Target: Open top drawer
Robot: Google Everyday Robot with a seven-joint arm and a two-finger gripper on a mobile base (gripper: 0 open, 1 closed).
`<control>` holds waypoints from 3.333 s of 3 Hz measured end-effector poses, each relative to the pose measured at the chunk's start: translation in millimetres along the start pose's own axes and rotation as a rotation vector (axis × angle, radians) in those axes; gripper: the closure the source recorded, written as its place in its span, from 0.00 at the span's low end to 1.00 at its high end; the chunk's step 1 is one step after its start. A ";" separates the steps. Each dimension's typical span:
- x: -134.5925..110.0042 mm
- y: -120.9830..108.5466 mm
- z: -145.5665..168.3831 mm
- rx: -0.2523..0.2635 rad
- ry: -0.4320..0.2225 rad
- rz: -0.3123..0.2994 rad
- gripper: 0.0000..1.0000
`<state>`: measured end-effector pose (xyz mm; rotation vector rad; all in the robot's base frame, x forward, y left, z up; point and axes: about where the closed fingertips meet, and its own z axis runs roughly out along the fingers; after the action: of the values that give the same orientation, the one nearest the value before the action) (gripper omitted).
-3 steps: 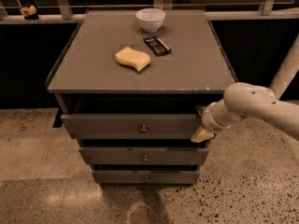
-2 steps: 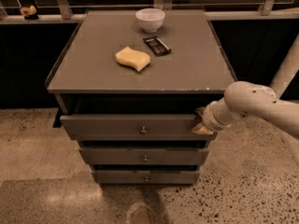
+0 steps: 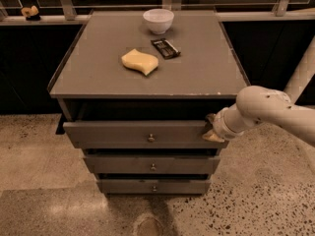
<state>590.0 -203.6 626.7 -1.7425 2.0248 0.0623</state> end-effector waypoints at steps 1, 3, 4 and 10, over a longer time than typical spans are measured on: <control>-1.8 -3.2 -4.8 0.000 0.000 0.000 1.00; 0.0 6.5 -13.0 0.012 -0.002 -0.019 1.00; 0.6 9.5 -14.5 0.013 -0.004 -0.023 1.00; 9.3 41.7 -18.8 0.023 0.004 -0.056 1.00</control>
Offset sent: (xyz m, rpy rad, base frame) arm -0.2074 -0.0048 0.0027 -0.0527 -0.0865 0.0902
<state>543.8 -210.2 629.0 -1.7851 1.9705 0.0170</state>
